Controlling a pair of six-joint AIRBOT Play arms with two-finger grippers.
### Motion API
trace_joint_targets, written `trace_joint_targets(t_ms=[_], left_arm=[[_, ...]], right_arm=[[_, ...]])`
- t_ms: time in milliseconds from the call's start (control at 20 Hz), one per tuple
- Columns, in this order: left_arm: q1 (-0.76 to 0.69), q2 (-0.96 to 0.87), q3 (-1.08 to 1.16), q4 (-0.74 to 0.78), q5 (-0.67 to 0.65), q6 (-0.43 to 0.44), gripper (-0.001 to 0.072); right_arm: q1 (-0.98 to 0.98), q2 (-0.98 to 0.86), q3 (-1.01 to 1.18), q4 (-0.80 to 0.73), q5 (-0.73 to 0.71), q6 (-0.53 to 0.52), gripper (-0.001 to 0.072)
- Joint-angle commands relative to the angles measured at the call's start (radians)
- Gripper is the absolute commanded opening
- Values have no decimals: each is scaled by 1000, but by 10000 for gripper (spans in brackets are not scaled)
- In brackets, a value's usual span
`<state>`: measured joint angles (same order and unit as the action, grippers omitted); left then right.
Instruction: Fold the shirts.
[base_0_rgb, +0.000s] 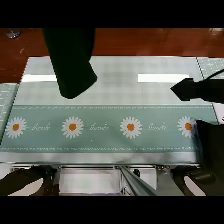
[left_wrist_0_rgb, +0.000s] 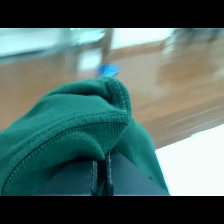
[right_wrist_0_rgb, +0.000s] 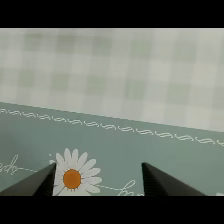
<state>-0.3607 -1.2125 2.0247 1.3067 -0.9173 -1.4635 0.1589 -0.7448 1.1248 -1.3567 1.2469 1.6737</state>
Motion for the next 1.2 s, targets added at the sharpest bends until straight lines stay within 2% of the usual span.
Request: trace_joint_targets(t_ms=[0, 150, 400, 450, 600, 750, 800, 900, 1000, 1150], left_arm=[[-206, 94, -110, -5, 137, -12, 31], [-324, 161, -325, -5, 224, -35, 31], [-358, 246, -790, -21, 255, -210, 31], [-375, 252, -880, -52, 254, -212, 32], [-387, 251, -1110, -182, 227, -270, 33], [-346, 247, -1266, -90, 99, -252, 35], [-308, 240, -1300, -89, 27, -252, 90], [-231, 215, -1316, -55, -109, -252, 701], [-130, 212, -1272, 20, -215, -224, 703], [58, 255, -1142, 85, -294, -124, 703]], right_arm=[[1, 90, 0, 6, 41, -3, 618], [1, 102, 0, 13, 78, -3, 618], [1, 101, -1, 13, 79, -4, 618], [1, 101, -1, 13, 79, -3, 618], [1, 100, -53, 89, 58, 4, 618], [1, 100, -203, 175, -2, 4, 618], [1, 100, -264, 211, -41, 3, 618], [1, 83, -363, 270, -113, -13, 618], [-1, 29, -372, 275, -137, -42, 619], [-115, -13, -272, 245, -110, -79, 620]])
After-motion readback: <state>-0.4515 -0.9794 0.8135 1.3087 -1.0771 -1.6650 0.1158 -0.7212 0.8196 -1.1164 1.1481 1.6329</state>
